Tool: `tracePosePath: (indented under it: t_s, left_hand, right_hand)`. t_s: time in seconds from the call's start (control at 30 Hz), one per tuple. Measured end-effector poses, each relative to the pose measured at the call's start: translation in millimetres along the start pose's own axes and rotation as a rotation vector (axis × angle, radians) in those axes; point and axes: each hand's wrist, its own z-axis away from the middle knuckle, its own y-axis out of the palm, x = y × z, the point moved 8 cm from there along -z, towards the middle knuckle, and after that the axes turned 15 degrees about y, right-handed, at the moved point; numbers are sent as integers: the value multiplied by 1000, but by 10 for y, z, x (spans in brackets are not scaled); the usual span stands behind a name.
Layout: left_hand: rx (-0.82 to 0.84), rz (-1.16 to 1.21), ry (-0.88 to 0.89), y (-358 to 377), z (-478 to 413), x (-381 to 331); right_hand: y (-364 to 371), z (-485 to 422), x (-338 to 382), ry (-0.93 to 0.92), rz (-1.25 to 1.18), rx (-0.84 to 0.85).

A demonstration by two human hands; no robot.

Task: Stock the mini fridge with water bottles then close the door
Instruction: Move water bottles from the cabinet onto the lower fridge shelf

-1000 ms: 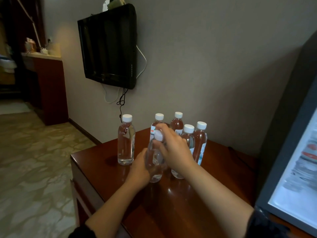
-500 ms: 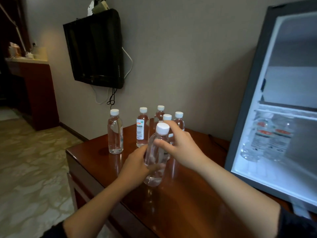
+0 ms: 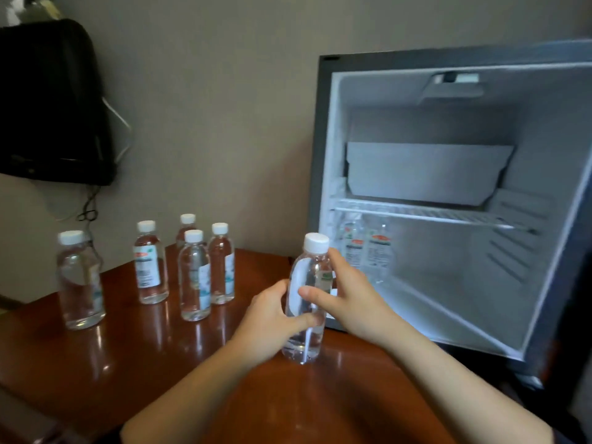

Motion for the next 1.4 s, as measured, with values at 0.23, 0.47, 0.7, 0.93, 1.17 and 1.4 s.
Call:
tracePosePath:
  t_s: [0.23,0.47,0.7,0.93,1.17,1.4]
  left_hand:
    - [-7,7,24,682,-445,-163]
    - [54,-38,-8,1070,-673,-67]
    - [78,102,-68,1388,-658,70]
    - [19,153,-94,1543,-765,171]
    - [20,128,-86,1630,-960,283]
    - [48,78,-136,1752,-1149,441]
  right_hand:
    - [-607,-31,-465,133,90,-198]
    - [-871,-201,-790,278,211,-302]
    - [-915,-350,-1056,348,251,-335]
    - [-925,-637,-1227,354,252,-312]
    - [-886,-930,-1358,344,185,-360]
    - [-864,-1262,-1498,406,185,-374]
